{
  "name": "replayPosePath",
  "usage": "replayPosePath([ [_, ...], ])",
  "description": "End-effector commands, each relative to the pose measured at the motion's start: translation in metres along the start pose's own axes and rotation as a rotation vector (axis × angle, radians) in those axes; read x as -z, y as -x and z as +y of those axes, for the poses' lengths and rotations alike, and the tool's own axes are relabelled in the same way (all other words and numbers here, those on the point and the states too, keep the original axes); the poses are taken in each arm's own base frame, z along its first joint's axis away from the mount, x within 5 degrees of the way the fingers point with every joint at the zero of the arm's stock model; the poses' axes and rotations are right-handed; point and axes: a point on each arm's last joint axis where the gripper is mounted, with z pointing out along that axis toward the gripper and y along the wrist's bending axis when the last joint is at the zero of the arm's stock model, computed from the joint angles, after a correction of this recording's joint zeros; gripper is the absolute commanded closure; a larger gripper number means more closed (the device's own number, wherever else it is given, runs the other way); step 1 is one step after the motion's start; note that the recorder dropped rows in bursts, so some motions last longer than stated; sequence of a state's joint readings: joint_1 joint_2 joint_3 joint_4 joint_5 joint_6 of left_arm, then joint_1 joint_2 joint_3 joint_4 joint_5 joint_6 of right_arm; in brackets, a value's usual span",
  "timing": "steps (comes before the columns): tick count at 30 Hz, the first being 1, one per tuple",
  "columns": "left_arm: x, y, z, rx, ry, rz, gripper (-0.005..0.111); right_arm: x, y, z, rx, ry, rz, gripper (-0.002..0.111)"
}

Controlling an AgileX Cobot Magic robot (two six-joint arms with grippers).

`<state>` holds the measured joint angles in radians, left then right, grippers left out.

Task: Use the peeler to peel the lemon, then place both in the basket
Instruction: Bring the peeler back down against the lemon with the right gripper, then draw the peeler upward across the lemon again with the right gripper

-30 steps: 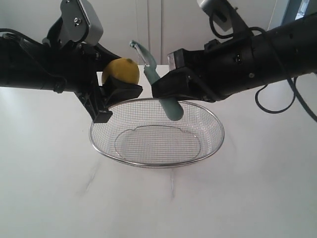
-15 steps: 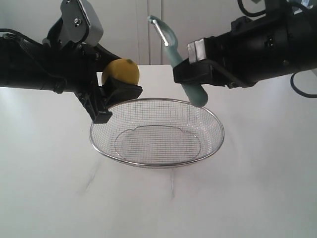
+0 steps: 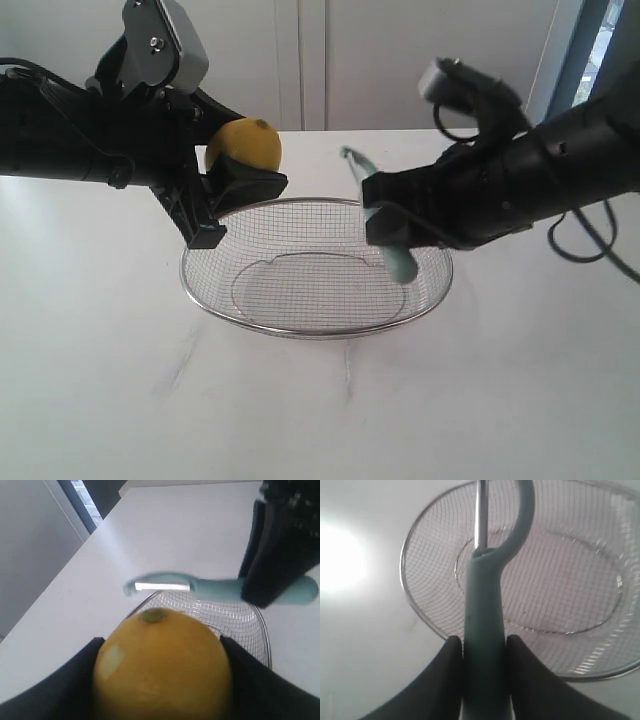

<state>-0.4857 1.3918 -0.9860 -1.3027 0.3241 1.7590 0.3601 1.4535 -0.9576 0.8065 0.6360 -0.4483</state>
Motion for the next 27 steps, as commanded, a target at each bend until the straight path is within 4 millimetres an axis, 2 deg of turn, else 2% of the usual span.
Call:
replayPosePath([
  [1,0.001,0.004,-0.002,0.021,-0.013,-0.022,0.107,-0.023,-0.006,0.008,-0.008,0.228,0.083,0.108],
  [4,0.001,0.004,-0.002,0.021,-0.015,-0.023,0.107,-0.028,-0.006,0.016,-0.017,0.384,0.091,0.108],
  [8,0.001,0.004,-0.002,0.021,-0.015,-0.023,0.107,-0.028,-0.005,0.020,-0.023,0.438,0.089,0.108],
  [17,0.001,0.004,-0.002,0.021,-0.015,-0.023,0.107,-0.028,-0.004,0.022,-0.041,0.453,0.077,0.108],
  [27,0.001,0.004,-0.002,0.021,-0.015,-0.023,0.107,-0.010,0.001,0.028,-0.003,0.428,0.003,0.108],
])
